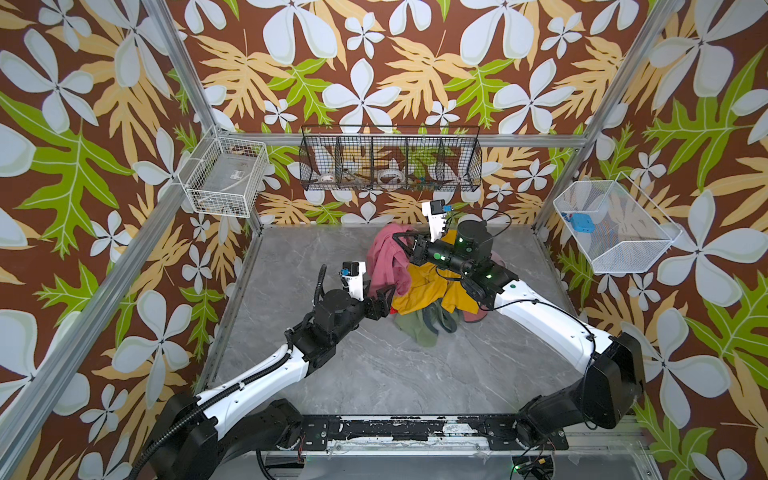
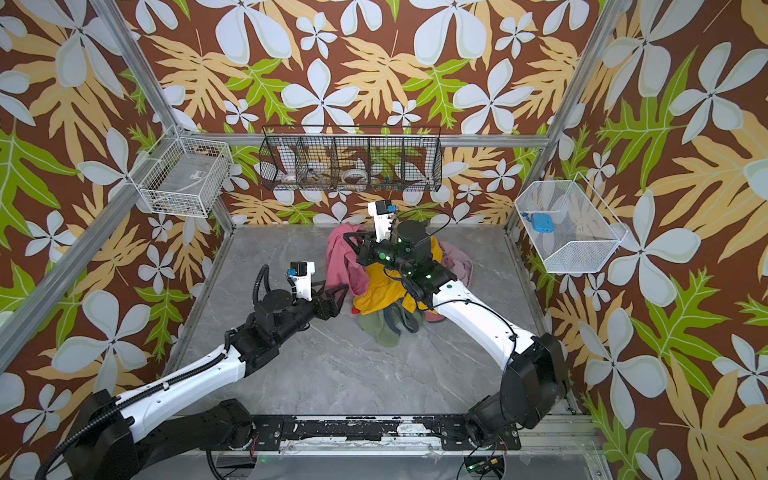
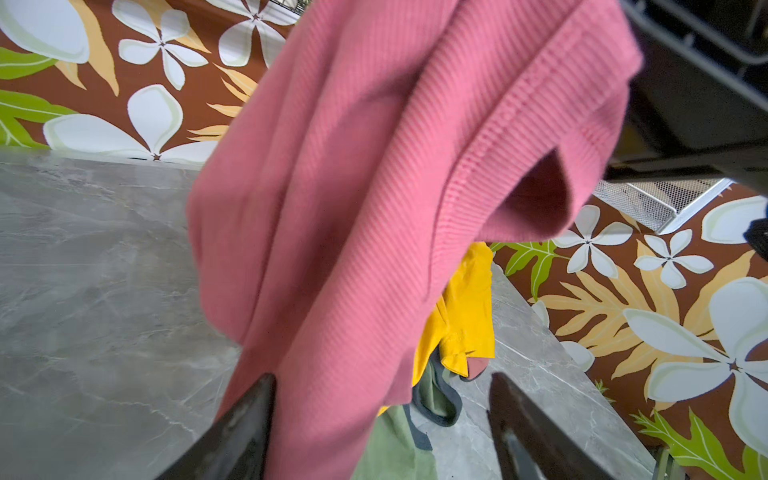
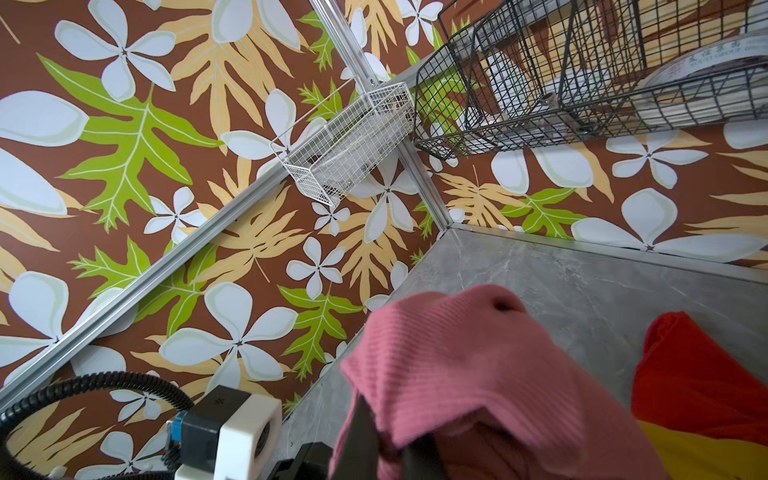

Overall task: Pick out a specific cloth from the pile
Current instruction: 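Grasp the hanging pink sweater with the left gripper while the right holds it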

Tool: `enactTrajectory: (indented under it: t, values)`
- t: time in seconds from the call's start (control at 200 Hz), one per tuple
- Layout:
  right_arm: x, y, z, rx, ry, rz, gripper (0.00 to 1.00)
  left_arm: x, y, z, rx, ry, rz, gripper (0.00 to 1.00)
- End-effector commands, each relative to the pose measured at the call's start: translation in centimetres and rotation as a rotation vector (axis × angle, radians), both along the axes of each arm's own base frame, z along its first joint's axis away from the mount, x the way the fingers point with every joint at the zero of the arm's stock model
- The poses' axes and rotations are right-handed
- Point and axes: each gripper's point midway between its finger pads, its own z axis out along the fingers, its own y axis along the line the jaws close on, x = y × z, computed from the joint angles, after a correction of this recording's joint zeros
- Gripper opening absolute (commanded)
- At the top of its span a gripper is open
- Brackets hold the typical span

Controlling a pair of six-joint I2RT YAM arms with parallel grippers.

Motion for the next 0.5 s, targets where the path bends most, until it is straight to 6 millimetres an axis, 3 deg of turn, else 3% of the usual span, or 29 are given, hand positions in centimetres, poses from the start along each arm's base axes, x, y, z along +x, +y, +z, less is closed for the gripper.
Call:
enactTrajectory:
  t: [0.0, 0.185, 0.365, 0.495]
  values:
    - [0.3, 0.1, 0.9, 0.031, -0.017, -0.009, 0.0, 1.3, 0.7, 0.2, -0.012, 0.001, 0.1, 0.8]
    - [0.2, 0.8, 0.6, 0.032, -0.007, 0.022, 0.0, 3.1, 0.7, -0.6, 0.018, 0.014, 0.174, 0.81]
    - [0.2, 0.8, 0.7, 0.033, -0.009, 0.021, 0.0, 5.2, -1.1, -1.1, 0.049, 0.036, 0.169, 0.81]
    - [0.3, 0.9, 0.7, 0.033, -0.005, 0.025, 0.0, 6.1, -0.4, -1.9, 0.032, 0.06, 0.25, 0.71]
